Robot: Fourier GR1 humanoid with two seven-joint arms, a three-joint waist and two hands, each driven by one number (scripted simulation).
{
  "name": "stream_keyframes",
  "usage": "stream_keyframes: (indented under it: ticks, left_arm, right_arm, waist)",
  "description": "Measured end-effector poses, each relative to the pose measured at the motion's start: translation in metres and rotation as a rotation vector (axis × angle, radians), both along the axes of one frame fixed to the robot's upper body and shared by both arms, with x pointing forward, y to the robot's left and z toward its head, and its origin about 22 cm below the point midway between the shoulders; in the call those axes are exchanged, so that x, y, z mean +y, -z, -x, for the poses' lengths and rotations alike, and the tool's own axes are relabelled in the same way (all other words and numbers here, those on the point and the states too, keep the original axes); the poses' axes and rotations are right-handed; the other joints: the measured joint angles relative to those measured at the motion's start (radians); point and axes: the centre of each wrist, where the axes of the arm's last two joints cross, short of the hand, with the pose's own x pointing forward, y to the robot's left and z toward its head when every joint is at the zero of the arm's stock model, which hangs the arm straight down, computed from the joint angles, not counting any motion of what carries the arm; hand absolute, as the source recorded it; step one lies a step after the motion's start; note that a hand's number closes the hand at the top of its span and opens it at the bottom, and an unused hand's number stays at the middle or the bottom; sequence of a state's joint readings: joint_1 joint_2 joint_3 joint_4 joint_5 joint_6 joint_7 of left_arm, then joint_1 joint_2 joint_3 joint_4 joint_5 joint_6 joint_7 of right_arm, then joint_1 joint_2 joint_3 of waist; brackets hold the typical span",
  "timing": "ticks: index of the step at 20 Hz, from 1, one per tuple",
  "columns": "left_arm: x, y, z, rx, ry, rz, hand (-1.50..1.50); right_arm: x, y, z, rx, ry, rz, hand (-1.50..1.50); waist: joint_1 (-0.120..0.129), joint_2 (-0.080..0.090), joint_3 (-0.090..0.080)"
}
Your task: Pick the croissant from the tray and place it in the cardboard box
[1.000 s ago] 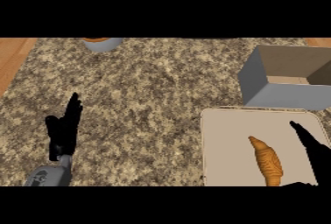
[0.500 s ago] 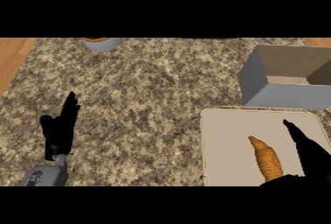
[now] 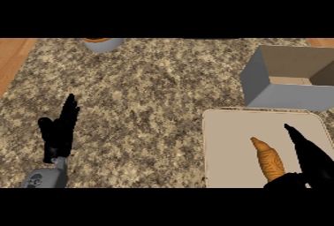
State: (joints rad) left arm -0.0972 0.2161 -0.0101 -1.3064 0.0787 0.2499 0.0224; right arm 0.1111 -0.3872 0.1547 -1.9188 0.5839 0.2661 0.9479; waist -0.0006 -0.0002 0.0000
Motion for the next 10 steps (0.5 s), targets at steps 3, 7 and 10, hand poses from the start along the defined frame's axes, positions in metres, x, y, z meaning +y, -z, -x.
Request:
stream_keyframes:
  ticks: [3, 7, 10]
  left_arm:
    - [-0.005, 0.002, 0.002, 0.003, 0.005, 0.003, 0.00]
    - [-0.002, 0.004, 0.002, -0.002, 0.008, 0.000, 0.00]
    - [-0.004, 0.002, -0.001, 0.003, 0.007, 0.005, 0.00]
  right_arm:
    - [-0.002, 0.003, -0.005, 0.008, 0.003, 0.002, -1.50]
    - [-0.004, 0.013, -0.015, 0.035, 0.000, 0.008, -1.50]
    - [0.003, 0.019, -0.009, 0.042, 0.005, 0.003, -1.50]
  waist:
    - [0.000, 0.000, 0.000]
    - [0.001, 0.000, 0.000]
    - [0.000, 0.000, 0.000]
